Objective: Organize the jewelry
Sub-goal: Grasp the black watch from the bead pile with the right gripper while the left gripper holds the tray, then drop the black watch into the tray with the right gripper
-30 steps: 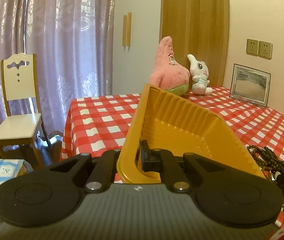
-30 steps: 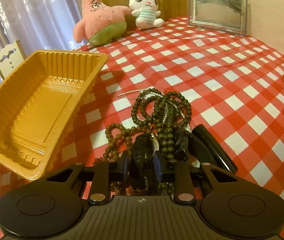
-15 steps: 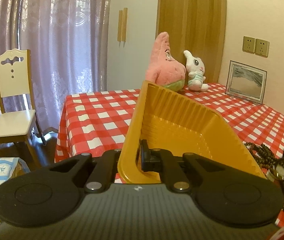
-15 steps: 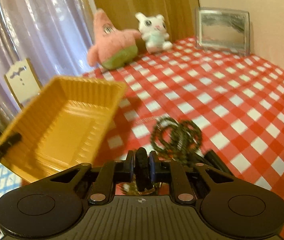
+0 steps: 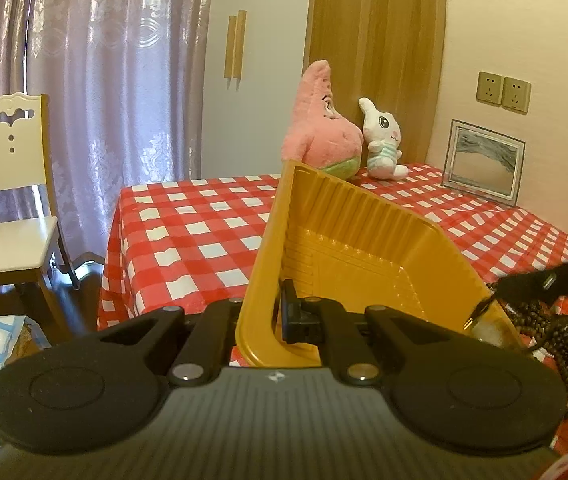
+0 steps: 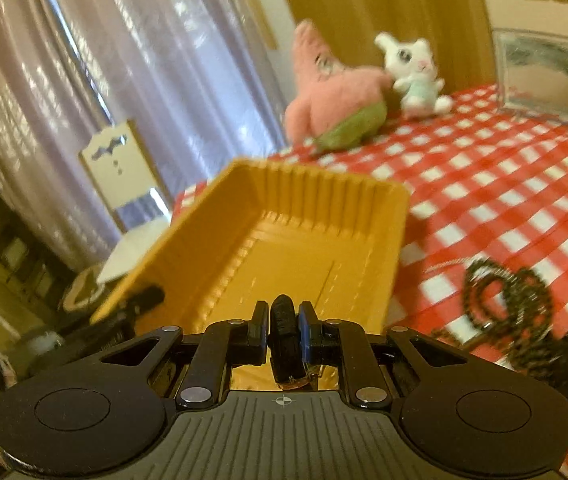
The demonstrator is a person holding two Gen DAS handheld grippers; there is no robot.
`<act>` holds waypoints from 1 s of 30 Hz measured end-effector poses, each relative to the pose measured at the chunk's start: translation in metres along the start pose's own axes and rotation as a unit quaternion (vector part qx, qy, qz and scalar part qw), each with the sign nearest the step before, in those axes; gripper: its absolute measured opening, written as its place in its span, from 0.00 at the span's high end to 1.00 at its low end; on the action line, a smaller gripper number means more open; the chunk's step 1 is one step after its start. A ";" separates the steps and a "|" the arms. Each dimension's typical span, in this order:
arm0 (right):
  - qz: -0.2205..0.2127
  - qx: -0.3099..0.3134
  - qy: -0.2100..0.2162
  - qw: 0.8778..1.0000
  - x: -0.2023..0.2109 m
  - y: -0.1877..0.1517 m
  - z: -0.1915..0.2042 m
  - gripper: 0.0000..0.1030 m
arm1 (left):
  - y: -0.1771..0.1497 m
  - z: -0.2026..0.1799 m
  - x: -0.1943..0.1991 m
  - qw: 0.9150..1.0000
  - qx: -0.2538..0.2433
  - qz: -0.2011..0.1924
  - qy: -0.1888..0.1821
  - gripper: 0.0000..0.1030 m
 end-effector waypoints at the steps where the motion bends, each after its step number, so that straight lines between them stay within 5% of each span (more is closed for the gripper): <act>1: 0.007 0.006 -0.002 1.000 -0.007 -0.004 0.003 0.85 | 0.000 0.000 0.000 1.000 0.001 0.000 0.000 0.95; 9: 0.018 0.028 -0.012 0.999 -0.018 -0.023 0.008 0.82 | -0.001 0.000 0.000 1.000 0.002 0.001 -0.004 0.95; 11: 0.013 0.028 -0.010 0.999 -0.012 -0.020 0.009 0.66 | -0.002 0.000 0.000 1.000 0.002 0.001 -0.004 0.95; 16: 0.000 0.016 -0.016 1.000 0.018 -0.020 0.000 0.62 | -0.003 0.000 0.001 1.000 0.003 0.002 -0.004 0.95; 30: 0.026 -0.034 -0.166 0.985 0.069 -0.061 -0.125 0.62 | -0.005 0.000 0.000 1.000 0.000 0.005 -0.003 0.95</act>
Point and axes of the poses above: each gripper's, at about its wrist camera, not at the fingertips, and x roughly against the way its jaws point, z to its left, y to its top, the point moved 10 cm from there along -x, roughly the way its jaws point, and after that the axes turned 5 degrees about -y, right-handed, at the moved point
